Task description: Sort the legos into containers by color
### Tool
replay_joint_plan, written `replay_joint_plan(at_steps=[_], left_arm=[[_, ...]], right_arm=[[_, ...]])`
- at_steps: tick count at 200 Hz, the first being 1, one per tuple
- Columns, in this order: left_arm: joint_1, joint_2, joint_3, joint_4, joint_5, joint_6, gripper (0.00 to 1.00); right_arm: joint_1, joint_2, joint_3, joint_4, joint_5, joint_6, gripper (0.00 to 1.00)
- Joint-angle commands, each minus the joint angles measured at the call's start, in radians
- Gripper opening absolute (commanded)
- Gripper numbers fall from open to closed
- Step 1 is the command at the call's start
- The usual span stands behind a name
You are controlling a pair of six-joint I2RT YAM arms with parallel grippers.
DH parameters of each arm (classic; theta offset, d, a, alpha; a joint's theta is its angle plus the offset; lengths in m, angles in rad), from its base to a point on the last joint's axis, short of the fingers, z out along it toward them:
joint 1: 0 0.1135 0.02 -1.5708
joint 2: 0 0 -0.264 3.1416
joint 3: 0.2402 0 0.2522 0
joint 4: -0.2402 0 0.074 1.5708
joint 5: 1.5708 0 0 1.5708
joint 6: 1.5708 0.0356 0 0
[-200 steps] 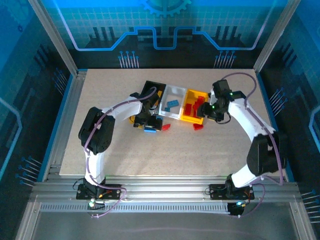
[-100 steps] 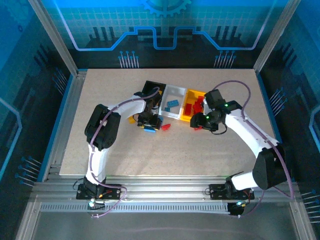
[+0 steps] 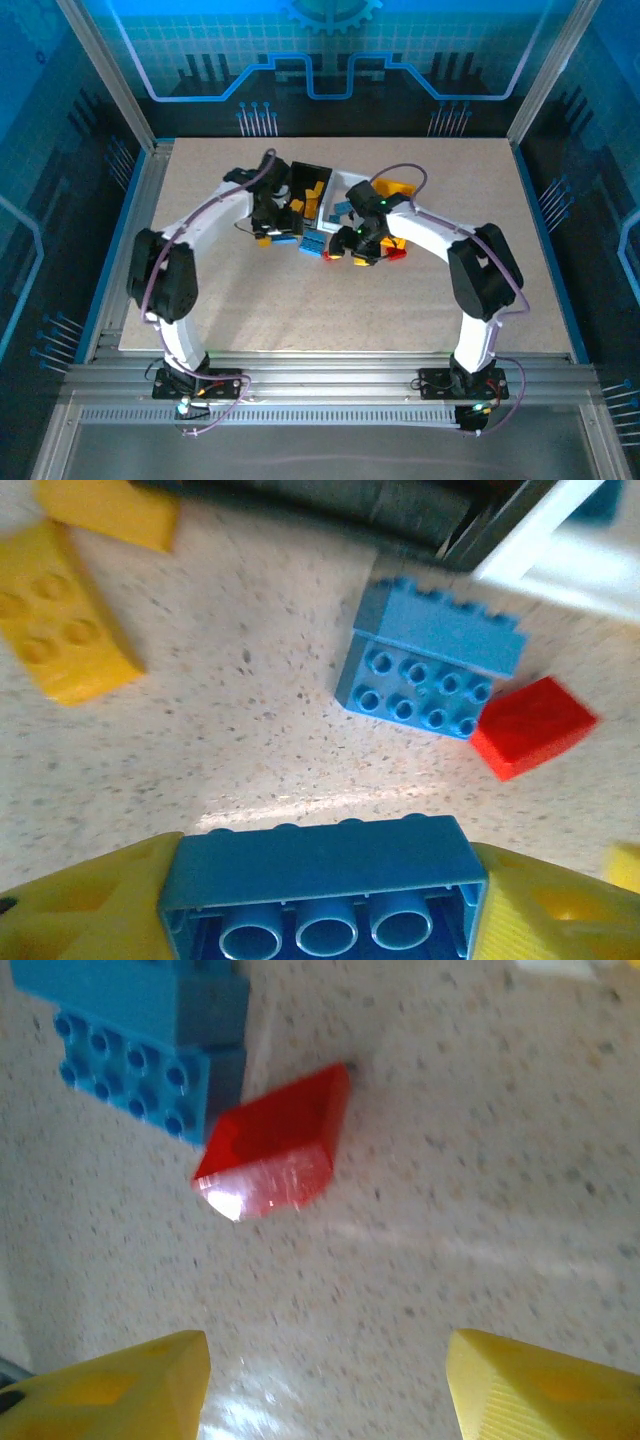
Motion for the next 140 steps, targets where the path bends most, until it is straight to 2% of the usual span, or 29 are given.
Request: replay_joint_plan(at_steps=[1,44,70,90,118,140], left_arm=[[-0.006,-0.048,0.06,-0.072,0.024,-0.016,0.57],[-0.006,-0.051,0.176,-0.122,0.019,-0.005,0.57],[-0.006,-0.025,0.253,-0.151,0.017,0.012,0.57],[-0.005,0.008,0.304,-0.165,0.023,0.019,0.57],[-0.008,0.058,0.356,-0.151,0.05,0.007,0.57],[-0.026,0.114,0.408,-0.139,0.06,-0.001,0.57]], right_arm=[[0.011,0.064,0.064,0.027,-0.01,0.083,0.66],[0.013,0.174,0.142,0.034,0.029,0.126,0.66],[0.014,0.217,0.154,0.036,0.058,0.15,0.62],[0.017,0.225,0.146,0.042,0.074,0.166,0.54],[0.028,0.192,0.111,0.048,0.1,0.169,0.36],[0.035,0.139,0.064,0.038,0.117,0.158,0.3]])
